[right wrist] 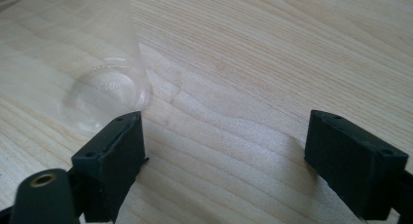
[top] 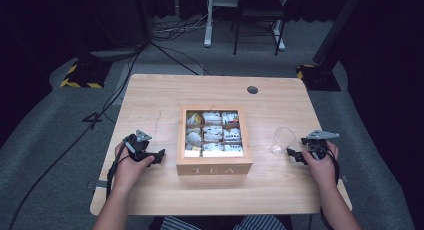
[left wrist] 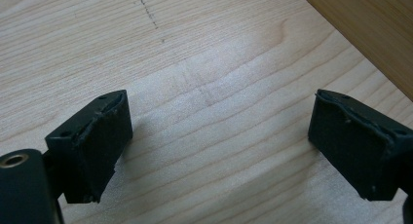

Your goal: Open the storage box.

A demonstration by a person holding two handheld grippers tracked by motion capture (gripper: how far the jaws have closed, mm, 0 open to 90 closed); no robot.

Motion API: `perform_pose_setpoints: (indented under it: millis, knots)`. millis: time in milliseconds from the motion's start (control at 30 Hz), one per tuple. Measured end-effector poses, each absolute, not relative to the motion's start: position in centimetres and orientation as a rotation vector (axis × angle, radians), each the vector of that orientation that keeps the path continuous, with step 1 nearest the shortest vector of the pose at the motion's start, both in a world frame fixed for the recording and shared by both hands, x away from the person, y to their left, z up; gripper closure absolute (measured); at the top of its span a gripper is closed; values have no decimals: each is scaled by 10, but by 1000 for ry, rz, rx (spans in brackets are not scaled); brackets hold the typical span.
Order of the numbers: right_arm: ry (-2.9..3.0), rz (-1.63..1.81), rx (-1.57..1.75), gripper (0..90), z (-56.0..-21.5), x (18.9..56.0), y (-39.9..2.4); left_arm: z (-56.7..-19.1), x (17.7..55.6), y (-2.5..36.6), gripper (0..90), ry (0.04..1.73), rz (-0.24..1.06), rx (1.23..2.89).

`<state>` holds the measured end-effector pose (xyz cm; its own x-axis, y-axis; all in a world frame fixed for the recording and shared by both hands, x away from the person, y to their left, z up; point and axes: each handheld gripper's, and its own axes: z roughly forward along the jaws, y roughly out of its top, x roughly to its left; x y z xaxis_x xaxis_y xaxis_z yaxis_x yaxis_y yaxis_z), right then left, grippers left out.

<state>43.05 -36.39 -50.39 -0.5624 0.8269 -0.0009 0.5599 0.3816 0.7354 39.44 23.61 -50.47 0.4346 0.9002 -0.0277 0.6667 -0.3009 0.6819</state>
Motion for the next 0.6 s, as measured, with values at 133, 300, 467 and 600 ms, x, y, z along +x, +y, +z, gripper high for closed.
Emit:
perform_pose_setpoints:
  millis: [133, 300, 467, 600]
  knots:
    - [2274, 998, 1208, 150, -504, 430, -364, -504, 395, 236, 93, 1316, 486, 2067]
    - [2276, 998, 1208, 149, -504, 430, -364, -503, 395, 237, 154, 1333, 499, 2054]
    - [2276, 998, 1207, 149, -504, 430, -364, -500, 395, 240, 227, 1345, 500, 2058]
    - [2274, 998, 1207, 149, -504, 430, -364, -497, 394, 242, 273, 1353, 477, 2038]
